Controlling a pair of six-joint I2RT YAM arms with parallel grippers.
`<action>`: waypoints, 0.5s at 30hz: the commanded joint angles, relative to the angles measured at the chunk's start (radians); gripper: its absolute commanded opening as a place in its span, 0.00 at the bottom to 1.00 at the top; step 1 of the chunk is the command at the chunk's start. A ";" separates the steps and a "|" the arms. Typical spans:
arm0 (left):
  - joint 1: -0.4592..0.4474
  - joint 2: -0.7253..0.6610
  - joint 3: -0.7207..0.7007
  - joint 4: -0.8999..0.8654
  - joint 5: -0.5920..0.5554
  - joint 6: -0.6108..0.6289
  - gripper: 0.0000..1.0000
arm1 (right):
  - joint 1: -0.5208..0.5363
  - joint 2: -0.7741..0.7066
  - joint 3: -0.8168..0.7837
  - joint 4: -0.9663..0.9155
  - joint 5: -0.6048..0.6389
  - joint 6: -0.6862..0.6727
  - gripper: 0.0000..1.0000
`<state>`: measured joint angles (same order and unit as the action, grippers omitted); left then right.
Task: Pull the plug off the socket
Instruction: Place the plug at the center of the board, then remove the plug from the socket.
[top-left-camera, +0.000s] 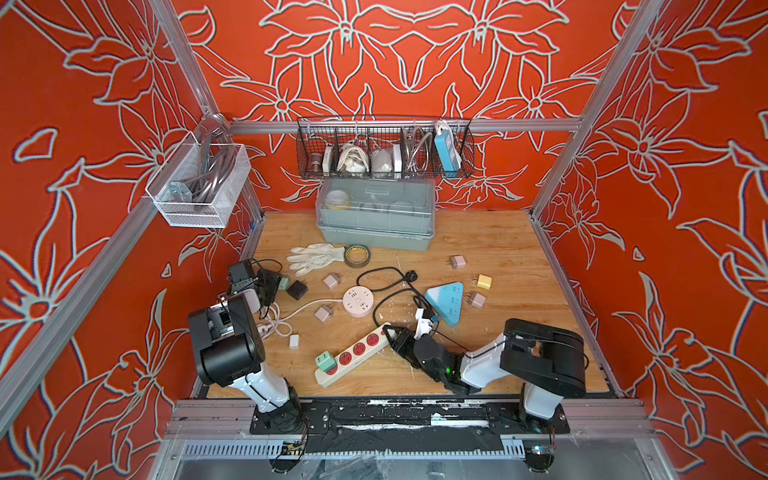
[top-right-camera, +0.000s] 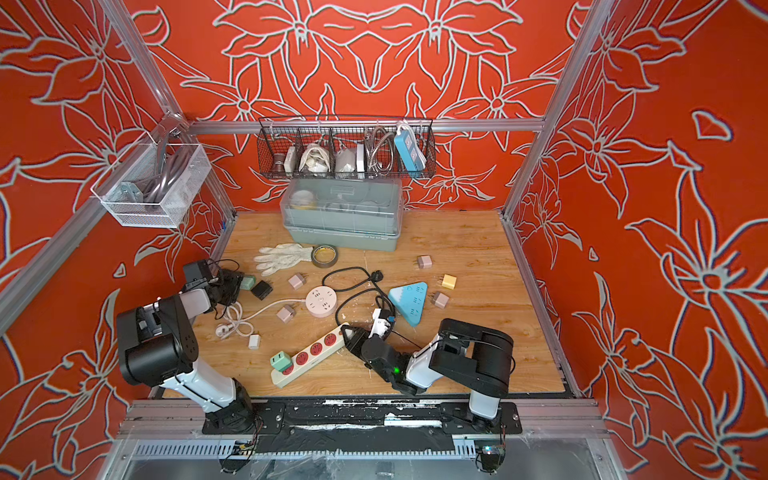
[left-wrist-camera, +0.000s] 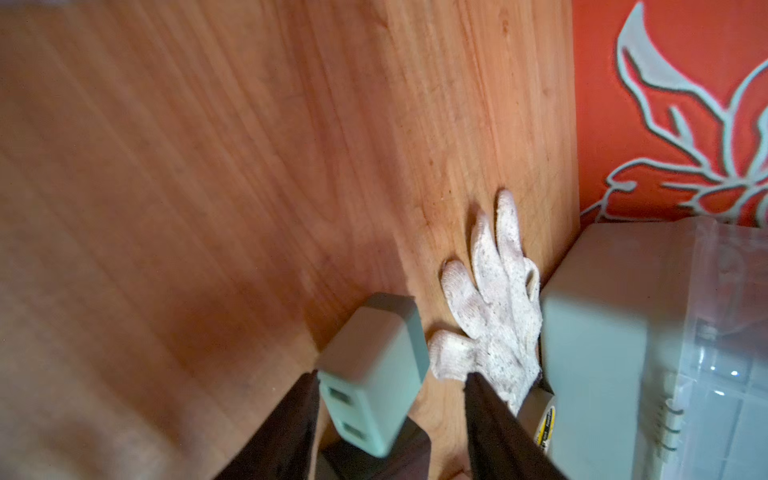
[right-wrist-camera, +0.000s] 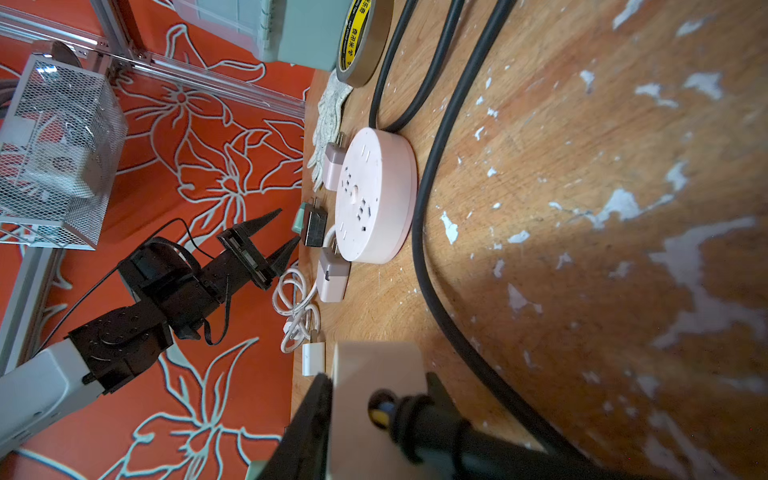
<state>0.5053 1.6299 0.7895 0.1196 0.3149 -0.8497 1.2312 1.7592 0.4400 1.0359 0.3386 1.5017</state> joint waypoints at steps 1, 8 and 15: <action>0.006 -0.047 0.027 -0.096 -0.047 0.009 0.60 | 0.012 0.041 -0.045 -0.281 0.017 -0.199 0.00; 0.001 -0.031 0.172 -0.524 -0.189 -0.082 0.61 | 0.012 0.029 -0.047 -0.291 0.029 -0.208 0.00; -0.089 -0.076 0.229 -0.664 -0.133 -0.017 0.62 | 0.012 0.010 -0.031 -0.327 0.036 -0.228 0.00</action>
<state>0.4568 1.5963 0.9878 -0.4065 0.1638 -0.9096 1.2350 1.7367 0.4412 1.0153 0.3393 1.4796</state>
